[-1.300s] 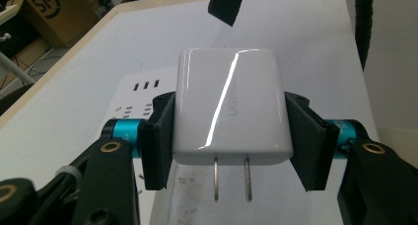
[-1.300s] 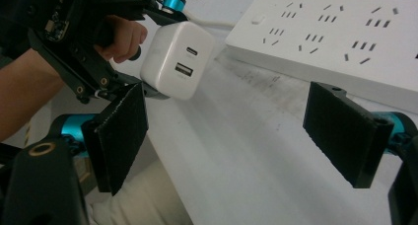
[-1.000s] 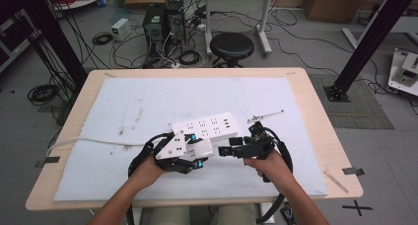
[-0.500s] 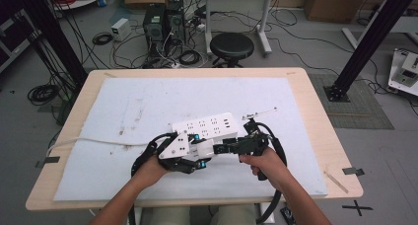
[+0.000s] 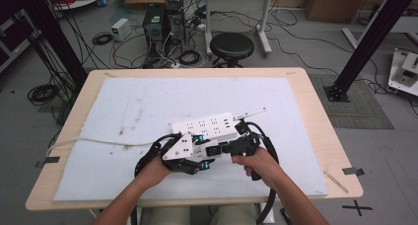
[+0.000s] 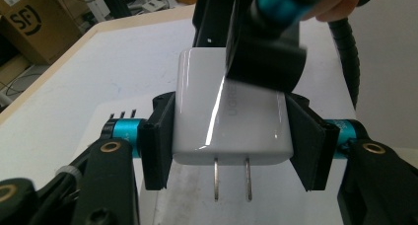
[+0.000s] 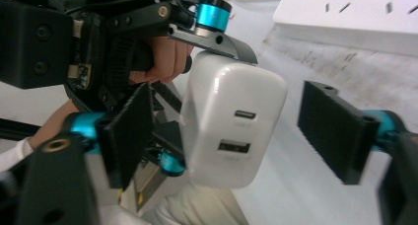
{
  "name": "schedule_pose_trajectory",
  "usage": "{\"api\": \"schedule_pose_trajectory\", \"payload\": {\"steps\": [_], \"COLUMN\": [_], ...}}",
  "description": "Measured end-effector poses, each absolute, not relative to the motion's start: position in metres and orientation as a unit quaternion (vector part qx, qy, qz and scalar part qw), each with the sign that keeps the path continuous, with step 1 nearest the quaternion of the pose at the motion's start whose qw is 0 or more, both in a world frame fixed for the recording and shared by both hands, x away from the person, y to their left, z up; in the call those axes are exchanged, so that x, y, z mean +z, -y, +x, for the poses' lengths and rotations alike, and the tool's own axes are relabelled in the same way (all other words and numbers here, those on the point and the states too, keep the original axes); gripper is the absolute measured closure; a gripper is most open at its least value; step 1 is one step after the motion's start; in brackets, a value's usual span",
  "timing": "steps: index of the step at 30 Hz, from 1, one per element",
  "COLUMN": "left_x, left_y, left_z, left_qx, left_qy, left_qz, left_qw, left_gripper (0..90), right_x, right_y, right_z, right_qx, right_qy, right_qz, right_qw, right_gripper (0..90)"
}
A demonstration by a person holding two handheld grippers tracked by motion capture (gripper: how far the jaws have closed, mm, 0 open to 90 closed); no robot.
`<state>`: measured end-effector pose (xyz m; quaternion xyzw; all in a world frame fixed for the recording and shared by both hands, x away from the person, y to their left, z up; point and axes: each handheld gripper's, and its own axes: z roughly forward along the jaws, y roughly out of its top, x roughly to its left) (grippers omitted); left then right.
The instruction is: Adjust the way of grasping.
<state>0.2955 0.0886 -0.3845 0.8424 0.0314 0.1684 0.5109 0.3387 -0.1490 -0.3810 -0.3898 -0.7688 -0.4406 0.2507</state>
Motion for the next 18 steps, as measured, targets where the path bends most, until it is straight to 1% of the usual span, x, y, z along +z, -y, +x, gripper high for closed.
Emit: {"api": "schedule_pose_trajectory", "payload": {"steps": [4,6,7,11,15,16,17,18], "left_x": [-0.3841,-0.3841,-0.3841,-0.3849,-0.3848,-0.3852,-0.3858,-0.3863], "left_y": [-0.0889,-0.0893,-0.0894,-0.0882,-0.0875,-0.0876,-0.0884,-0.0897], "left_z": [0.2949,0.2951,0.2951,0.2944,0.2944,0.2946,0.2949,0.2956], "left_qx": [0.166,0.166,0.167,0.171,0.168,0.163,0.159,0.155], "left_qy": [-0.028,-0.030,-0.029,-0.025,-0.032,-0.036,-0.045,-0.060], "left_qz": [0.842,0.842,0.843,0.844,0.850,0.850,0.849,0.850], "left_qw": [0.512,0.512,0.511,0.507,0.499,0.500,0.501,0.500], "left_gripper": [42.5,42.5,42.5,42.5,42.2,41.8,39.1,31.7], "right_x": [-0.3886,-0.3908,-0.3915,-0.3919,-0.3938,-0.3940,-0.3934,-0.3933], "right_y": [0.1474,0.1473,0.1470,0.1473,0.1486,0.1479,0.1483,0.1496], "right_z": [0.3410,0.3421,0.3423,0.3424,0.3432,0.3433,0.3432,0.3433], "right_qx": [-0.445,-0.447,-0.446,-0.459,-0.462,-0.465,-0.461,-0.462], "right_qy": [0.759,0.756,0.755,0.745,0.738,0.740,0.742,0.743], "right_qz": [-0.394,-0.392,-0.390,-0.386,-0.389,-0.385,-0.387,-0.388], "right_qw": [0.264,0.273,0.280,0.294,0.302,0.297,0.294,0.291], "right_gripper": [28.4,34.9,40.3,54.5,58.9,59.5,60.7,61.3]}}
